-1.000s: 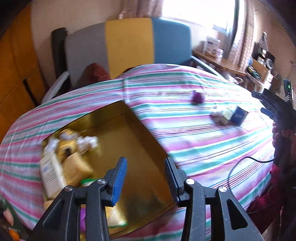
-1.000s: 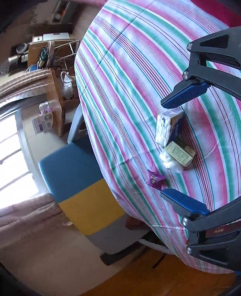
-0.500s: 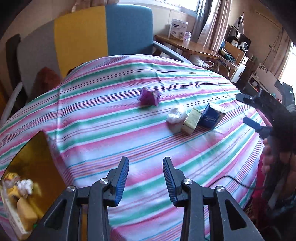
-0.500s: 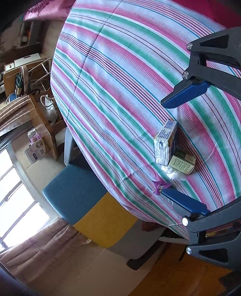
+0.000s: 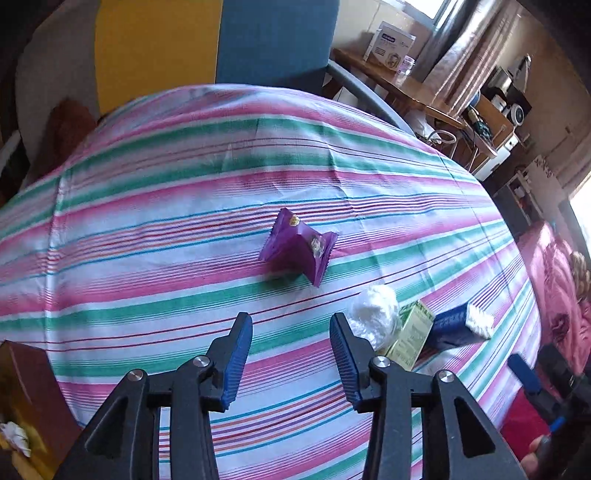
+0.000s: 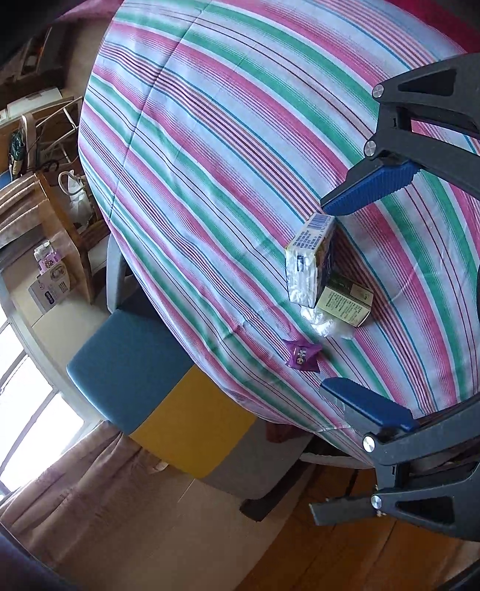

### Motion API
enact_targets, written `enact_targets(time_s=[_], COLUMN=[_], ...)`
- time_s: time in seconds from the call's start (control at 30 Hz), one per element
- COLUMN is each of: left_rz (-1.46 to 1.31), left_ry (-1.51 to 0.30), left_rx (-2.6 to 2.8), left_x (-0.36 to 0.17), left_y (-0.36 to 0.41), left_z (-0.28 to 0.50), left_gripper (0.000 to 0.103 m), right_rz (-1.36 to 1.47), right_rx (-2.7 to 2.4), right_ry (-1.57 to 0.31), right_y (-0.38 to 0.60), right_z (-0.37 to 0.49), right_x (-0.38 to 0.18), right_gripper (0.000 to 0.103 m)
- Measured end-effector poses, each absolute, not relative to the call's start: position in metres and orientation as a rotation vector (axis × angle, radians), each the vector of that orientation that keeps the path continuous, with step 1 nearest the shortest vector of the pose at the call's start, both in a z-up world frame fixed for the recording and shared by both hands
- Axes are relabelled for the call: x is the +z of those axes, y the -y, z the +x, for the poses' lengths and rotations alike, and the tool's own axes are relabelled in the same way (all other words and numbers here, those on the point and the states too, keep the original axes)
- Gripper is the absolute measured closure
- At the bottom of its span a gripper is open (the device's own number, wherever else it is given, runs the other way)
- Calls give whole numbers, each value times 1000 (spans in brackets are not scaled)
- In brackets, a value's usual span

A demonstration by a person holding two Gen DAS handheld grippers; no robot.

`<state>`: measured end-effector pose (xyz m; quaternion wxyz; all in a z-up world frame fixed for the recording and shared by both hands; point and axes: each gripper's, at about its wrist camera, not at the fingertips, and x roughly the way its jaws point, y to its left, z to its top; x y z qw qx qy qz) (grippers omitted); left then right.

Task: Organize objects
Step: 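Move the left gripper to the purple packet and grasp it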

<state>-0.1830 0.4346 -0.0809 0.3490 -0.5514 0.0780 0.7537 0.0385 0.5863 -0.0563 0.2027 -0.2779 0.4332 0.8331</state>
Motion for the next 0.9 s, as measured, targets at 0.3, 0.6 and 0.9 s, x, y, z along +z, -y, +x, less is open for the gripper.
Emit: enact_targets(time_s=[0.3, 0.6, 0.9], left_rz=[-1680, -1670, -1525], left_ry=[133, -20, -237], left_rx=[1913, 1995, 2010], left_x=[-117, -123, -125], left_y=[-465, -505, -497], left_z=[-229, -243, -219], left_gripper=[57, 49, 70], right_rz=[-775, -778, -759], right_rx=[2358, 2365, 2330], right_ry=[-1278, -1330, -1334], right_y=[-586, -588, -596], right_z=[38, 36, 40], right_x=[-57, -61, -64], right_gripper=[11, 11, 11])
